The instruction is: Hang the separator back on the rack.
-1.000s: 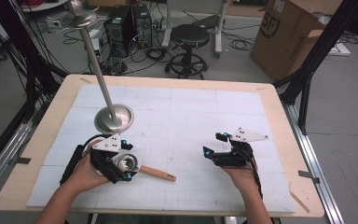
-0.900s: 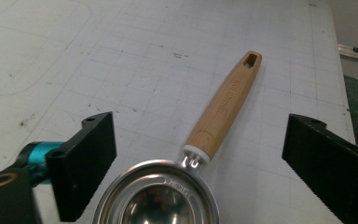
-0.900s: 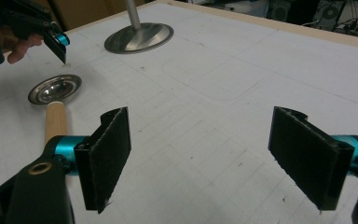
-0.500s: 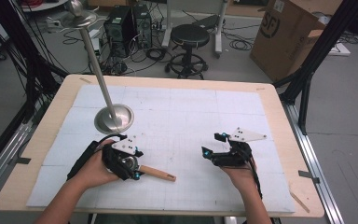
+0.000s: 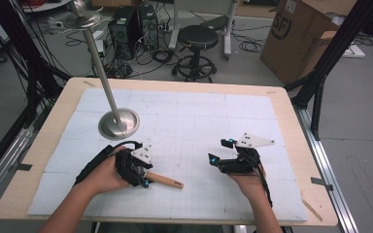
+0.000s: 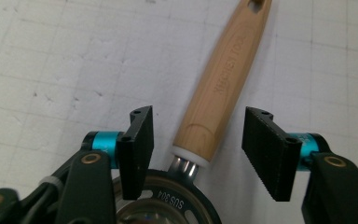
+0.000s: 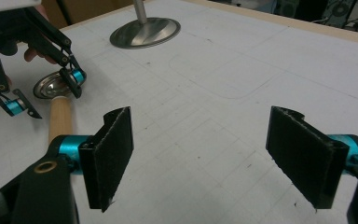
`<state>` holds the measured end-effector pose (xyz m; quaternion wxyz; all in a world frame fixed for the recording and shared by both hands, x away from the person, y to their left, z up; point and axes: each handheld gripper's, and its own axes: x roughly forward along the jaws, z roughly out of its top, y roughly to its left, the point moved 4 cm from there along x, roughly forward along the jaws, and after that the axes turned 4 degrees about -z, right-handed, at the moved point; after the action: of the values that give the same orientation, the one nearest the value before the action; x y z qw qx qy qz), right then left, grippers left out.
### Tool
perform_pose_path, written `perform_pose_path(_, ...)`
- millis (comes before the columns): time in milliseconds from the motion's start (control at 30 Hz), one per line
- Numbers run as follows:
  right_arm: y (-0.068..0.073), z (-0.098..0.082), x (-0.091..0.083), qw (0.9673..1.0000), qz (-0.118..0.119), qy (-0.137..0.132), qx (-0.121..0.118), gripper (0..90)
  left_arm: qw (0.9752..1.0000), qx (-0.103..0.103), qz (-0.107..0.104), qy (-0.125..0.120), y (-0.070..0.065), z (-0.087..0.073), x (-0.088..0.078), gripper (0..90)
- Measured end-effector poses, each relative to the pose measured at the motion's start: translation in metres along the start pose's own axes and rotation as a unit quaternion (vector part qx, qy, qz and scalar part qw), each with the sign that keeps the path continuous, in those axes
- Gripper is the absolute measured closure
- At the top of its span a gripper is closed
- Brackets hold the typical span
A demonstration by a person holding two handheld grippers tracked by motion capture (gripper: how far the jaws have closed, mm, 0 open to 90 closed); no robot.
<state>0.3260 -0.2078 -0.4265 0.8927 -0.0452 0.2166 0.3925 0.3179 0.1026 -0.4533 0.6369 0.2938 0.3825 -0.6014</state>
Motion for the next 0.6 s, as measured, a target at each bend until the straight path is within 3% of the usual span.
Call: perform_pose_path(600, 0.0025, -0.0012, 0.0036, 0.9999, -0.001, 0.011, -0.005, 23.1, 0.9999, 0.0, -0.001, 0.015, -0.0007, -0.0008, 0.003, 55.5)
